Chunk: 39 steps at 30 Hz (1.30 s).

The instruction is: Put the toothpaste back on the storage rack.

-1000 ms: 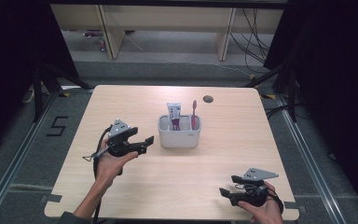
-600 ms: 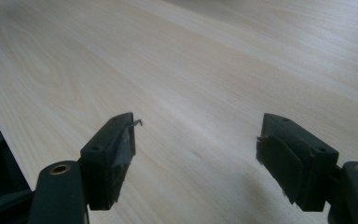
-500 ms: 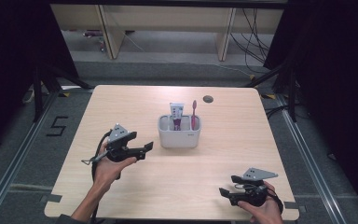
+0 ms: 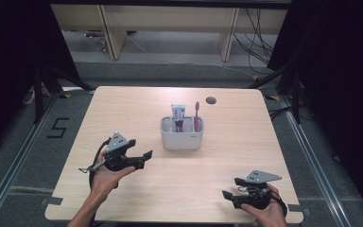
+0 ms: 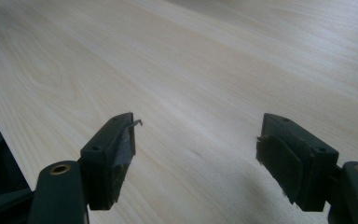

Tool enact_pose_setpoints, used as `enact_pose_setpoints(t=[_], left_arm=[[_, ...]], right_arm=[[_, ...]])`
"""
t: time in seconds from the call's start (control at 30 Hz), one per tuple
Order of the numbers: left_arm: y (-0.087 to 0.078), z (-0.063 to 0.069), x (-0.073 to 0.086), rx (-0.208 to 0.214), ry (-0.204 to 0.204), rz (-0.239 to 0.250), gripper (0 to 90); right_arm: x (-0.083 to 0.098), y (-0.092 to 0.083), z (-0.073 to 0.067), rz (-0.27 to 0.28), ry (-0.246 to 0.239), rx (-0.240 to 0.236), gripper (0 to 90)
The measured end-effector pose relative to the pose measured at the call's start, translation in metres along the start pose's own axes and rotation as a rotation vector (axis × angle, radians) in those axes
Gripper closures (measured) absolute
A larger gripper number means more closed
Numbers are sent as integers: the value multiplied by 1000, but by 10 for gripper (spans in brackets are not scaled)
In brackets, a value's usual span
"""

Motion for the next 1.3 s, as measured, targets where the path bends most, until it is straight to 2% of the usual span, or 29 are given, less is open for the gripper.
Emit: enact_pose_setpoints(t=[0.2,0.23,0.27,0.37,0.43,0.47,0.53,0.77,0.83,0.93,1.0,1.07,1.1,1.13,1.3], left_arm=[[-5,-2,11,-5,12,-17,191],[-6,-1,12,-1,9,-18,191],[-7,-1,16,6,13,-24,191],[-10,-2,19,2,10,-24,191],[-12,-2,22,6,14,-27,191],[-15,-2,24,10,17,-28,191],[-17,-2,28,10,9,-32,190],[-24,-1,40,33,6,-48,188],[-26,0,44,36,8,-52,187],[-28,0,49,33,8,-58,187],[-31,2,55,50,-6,-64,185],[-32,2,57,53,1,-71,185],[-34,2,58,46,-2,-73,184],[-34,2,60,53,0,-72,184],[-36,-2,68,29,16,-90,184]], right_arm=[[0,1,0,-2,0,1,281],[0,1,-2,-4,13,-13,281],[1,0,-3,-7,26,-3,281],[1,1,-4,-6,30,-7,281],[0,1,-3,-2,25,-5,281],[0,2,-2,5,2,-3,281],[1,1,-3,-8,1,-19,281],[1,2,-3,-9,1,-17,280],[1,2,-2,-8,0,0,280],[1,3,-4,-11,16,-18,277],[0,3,-3,-3,4,-8,271],[0,3,-3,-3,4,-9,267],[0,3,-3,-3,5,-10,262],[1,3,-5,-13,29,-12,259],[0,4,-6,-9,22,-19,254]])
Point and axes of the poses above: each handheld gripper's, and its own axes: y roughly forward along the jaws, x roughly out of its underside, z roughly to its right, the point moved 9 cm from there along y, roughly forward along the jaws, and after that the axes turned 9 degrees about -y, right-handed, at the moved point
